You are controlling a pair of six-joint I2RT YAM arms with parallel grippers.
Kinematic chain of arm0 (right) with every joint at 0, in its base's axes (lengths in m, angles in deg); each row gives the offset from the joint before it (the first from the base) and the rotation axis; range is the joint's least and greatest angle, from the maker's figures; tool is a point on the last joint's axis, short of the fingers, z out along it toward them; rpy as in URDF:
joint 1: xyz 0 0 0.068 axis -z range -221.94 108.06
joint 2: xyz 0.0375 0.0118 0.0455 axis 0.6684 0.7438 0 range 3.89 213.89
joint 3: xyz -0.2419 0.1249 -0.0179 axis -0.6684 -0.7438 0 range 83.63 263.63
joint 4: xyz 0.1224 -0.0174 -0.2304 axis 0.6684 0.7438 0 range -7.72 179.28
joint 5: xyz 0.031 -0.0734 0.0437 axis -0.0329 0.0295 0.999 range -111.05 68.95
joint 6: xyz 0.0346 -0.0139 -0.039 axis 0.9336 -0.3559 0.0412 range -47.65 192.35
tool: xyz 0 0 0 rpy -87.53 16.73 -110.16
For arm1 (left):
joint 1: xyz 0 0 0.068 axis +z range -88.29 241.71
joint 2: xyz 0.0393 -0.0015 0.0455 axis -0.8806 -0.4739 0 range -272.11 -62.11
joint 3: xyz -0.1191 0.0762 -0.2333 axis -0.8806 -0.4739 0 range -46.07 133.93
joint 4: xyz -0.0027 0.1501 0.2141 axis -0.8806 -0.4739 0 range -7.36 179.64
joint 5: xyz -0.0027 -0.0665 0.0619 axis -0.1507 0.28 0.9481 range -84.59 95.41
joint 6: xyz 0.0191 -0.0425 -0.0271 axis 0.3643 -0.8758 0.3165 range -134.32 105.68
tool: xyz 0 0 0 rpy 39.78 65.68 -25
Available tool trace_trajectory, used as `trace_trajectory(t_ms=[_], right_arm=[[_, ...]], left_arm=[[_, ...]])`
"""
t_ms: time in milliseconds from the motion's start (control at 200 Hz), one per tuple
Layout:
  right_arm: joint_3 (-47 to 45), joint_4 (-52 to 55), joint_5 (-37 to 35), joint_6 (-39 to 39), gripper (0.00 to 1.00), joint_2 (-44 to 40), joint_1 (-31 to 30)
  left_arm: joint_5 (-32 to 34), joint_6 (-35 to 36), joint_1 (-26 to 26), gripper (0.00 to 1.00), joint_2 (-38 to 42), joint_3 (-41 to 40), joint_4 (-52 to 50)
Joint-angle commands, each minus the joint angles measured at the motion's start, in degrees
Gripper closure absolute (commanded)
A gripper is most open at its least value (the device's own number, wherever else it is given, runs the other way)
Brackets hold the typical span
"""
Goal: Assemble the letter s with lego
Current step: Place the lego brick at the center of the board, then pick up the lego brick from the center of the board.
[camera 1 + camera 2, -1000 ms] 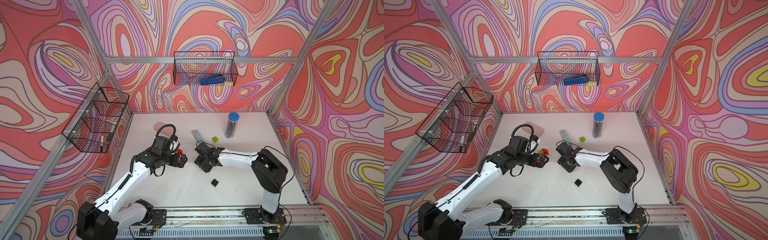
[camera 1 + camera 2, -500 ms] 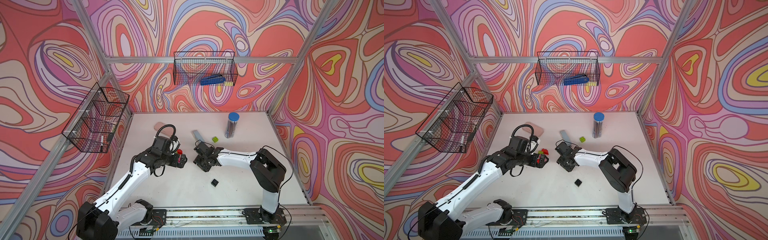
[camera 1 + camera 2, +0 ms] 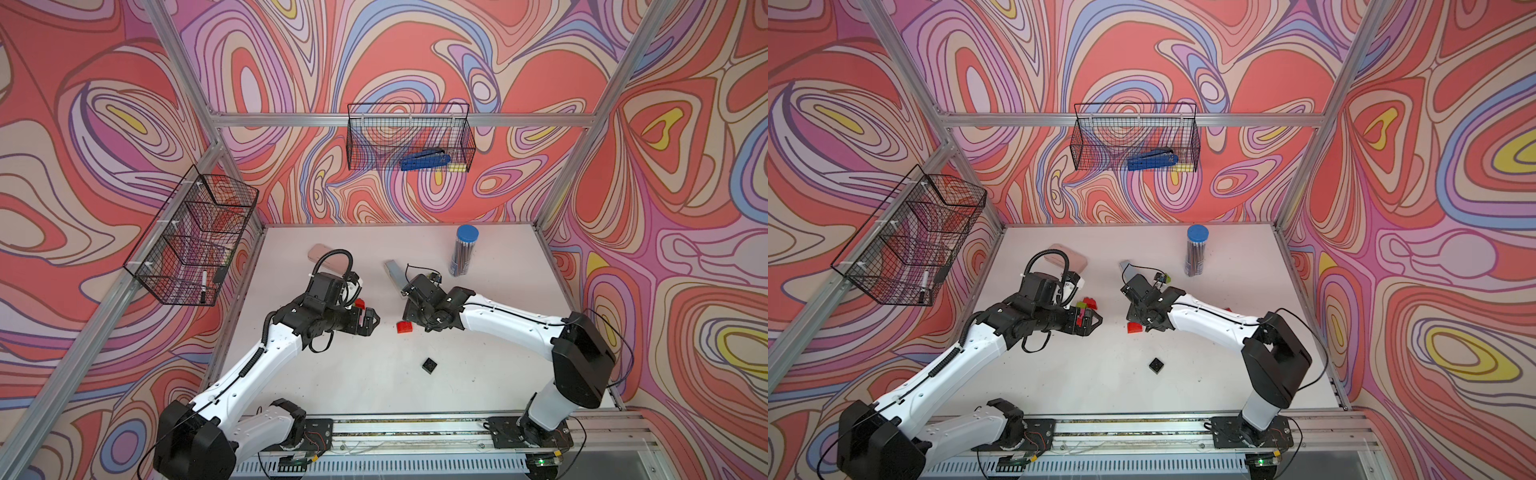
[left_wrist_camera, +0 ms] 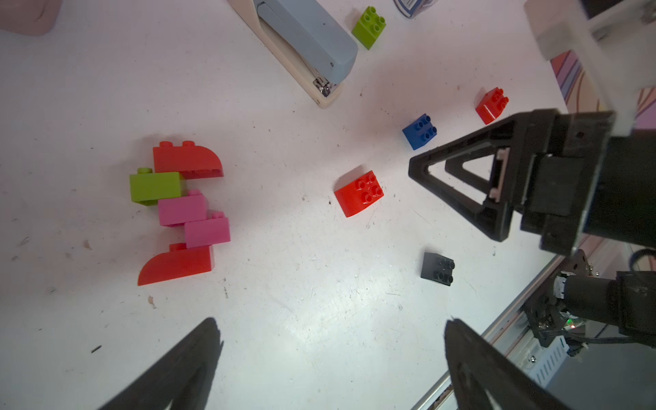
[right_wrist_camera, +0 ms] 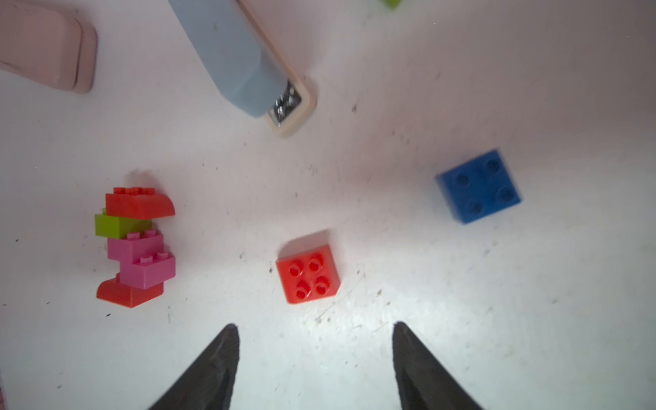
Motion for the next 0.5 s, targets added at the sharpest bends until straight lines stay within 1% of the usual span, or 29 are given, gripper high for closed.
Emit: trace_trajectory(t_ms=[0,95,190,225,371,496], right_arm=[[-5.21,-1.88,-6.67,-16.66,0.27,-4.84,2.51],[-7.18,-2.83,-4.74,-21.49,0.28,-5.51,6.44],[-6.96,-2.69,-3.78,-25.72,0.28,-4.51,8.5],[-6.86,-2.88,-3.35,-26.54,0.29,-4.12,9.14],[-7.47,-5.22,3.46,-29.44,0.34,-1.44,13.09],[-6.92,-5.85,5.25,-30.67,0.39,1.18,14.68]], left_arm=[[-2.39,-2.42,-1.44,0.0,-0.84,-0.29,3.62],[-1.78,-2.74,-3.32,0.0,-2.02,0.6,4.66],[-1.69,-3.32,-4.78,0.0,-3.41,1.27,5.82],[-1.74,-3.51,-5.13,0.0,-3.97,1.42,6.2],[-1.74,-3.41,-6.15,0.0,-6.18,3.25,5.98],[-1.55,-3.24,-6.41,0.0,-6.96,4.01,5.64]])
